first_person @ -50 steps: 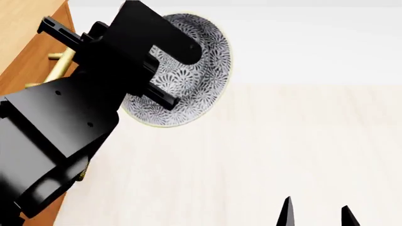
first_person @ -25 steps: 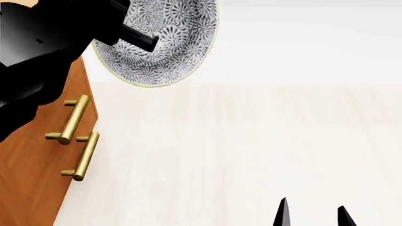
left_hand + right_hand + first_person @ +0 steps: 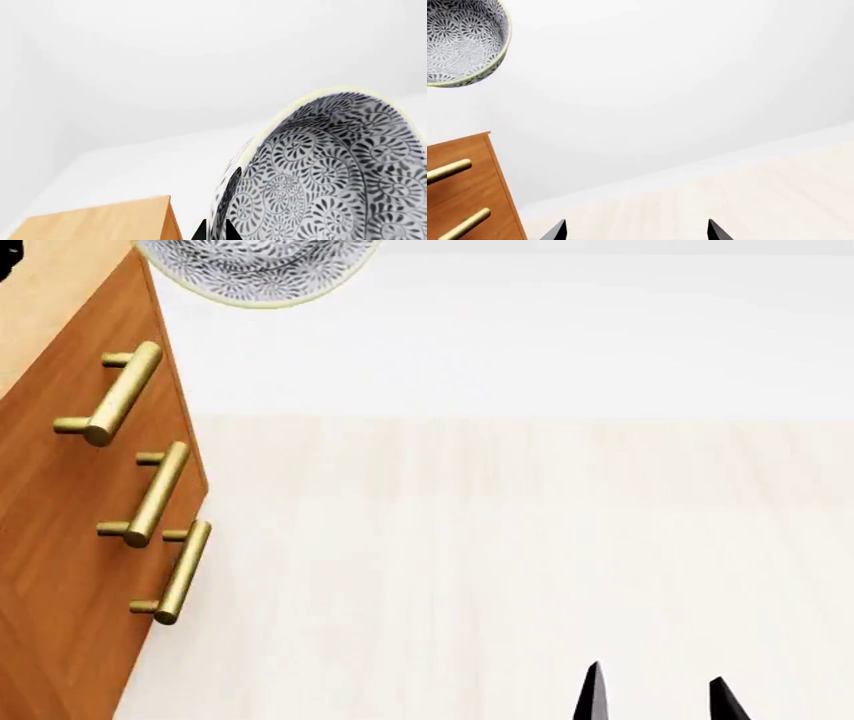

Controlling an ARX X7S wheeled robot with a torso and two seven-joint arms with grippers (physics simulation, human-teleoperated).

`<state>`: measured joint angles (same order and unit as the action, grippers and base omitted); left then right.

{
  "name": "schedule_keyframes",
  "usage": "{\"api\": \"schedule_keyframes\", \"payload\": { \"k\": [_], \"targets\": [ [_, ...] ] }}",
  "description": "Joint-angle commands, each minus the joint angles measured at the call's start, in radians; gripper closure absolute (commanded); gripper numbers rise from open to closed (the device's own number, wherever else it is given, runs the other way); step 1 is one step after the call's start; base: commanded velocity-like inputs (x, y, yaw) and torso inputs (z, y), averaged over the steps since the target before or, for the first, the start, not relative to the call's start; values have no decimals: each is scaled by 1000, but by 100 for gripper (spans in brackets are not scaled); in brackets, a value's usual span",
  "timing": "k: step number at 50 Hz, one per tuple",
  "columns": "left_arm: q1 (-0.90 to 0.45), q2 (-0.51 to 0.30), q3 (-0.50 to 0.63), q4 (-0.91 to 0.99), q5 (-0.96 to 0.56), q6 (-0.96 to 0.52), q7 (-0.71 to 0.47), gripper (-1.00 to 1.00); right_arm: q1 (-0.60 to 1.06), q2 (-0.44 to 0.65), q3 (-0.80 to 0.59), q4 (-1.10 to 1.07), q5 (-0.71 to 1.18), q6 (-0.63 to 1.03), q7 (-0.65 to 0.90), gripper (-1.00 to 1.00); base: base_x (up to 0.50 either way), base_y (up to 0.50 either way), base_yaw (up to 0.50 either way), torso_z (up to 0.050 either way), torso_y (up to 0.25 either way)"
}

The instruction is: Put the bowl on top of the cabinet.

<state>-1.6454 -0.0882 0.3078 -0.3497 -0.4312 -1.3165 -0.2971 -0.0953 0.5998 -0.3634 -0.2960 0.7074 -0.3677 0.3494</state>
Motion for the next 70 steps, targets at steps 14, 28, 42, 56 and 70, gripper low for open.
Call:
{"api": "schedule_keyframes", "payload": {
  "k": [14,28,42,56,70],
  "targets": [
    [-157,-32,-76,-309,18,192,77,100,38,-21,-11,34,-29,24,-7,-100,0,0,0,0,1],
    [-177,-77,-165,-365,-22,261,98,100,59,-32,-23,54,-42,42,-6,-100,0,0,0,0,0],
    [-239,-92,-202,-624,-13,454,177,100,93,-42,-24,92,-32,67,-2,-100,0,0,0,0,1],
    [-395,-71,-229,-957,29,621,234,100,85,-34,-8,88,-25,58,3,-100,0,0,0,1,1],
    [-453,-96,-432,-952,-17,593,158,100,86,-32,-2,95,-9,59,1,-100,0,0,0,0,0]
  ]
}}
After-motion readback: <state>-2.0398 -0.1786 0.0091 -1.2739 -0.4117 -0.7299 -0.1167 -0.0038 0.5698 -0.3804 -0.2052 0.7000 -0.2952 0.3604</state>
